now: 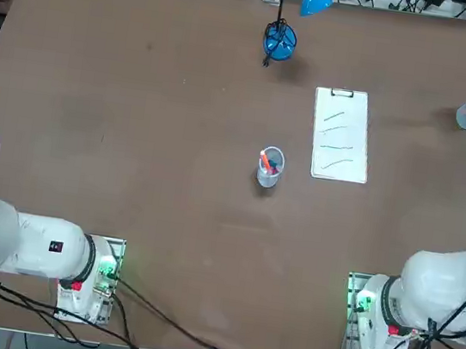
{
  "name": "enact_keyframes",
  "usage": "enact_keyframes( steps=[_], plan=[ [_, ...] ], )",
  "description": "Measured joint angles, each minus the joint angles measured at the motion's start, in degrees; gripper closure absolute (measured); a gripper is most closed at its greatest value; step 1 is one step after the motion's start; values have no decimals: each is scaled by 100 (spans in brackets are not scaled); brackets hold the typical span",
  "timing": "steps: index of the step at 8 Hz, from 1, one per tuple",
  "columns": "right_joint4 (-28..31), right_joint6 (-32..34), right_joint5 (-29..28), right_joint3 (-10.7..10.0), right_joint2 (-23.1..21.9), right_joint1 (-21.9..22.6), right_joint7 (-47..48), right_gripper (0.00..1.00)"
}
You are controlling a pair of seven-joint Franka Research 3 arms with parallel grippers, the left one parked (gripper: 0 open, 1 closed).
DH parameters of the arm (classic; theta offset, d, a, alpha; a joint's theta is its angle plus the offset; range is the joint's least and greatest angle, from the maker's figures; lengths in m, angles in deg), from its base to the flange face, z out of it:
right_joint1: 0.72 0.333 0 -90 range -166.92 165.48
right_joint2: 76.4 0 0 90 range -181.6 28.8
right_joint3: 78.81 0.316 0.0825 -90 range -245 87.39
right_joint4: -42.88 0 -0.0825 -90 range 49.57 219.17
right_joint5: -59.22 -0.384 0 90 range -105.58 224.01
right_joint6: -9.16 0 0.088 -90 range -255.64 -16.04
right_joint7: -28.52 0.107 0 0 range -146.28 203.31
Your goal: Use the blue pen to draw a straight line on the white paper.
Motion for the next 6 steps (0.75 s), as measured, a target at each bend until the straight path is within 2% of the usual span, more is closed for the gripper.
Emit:
enact_keyframes(
  steps=[6],
  plan=[
    [-4, -205, -75, 1, 299, -213, -133, 80]
  ],
)
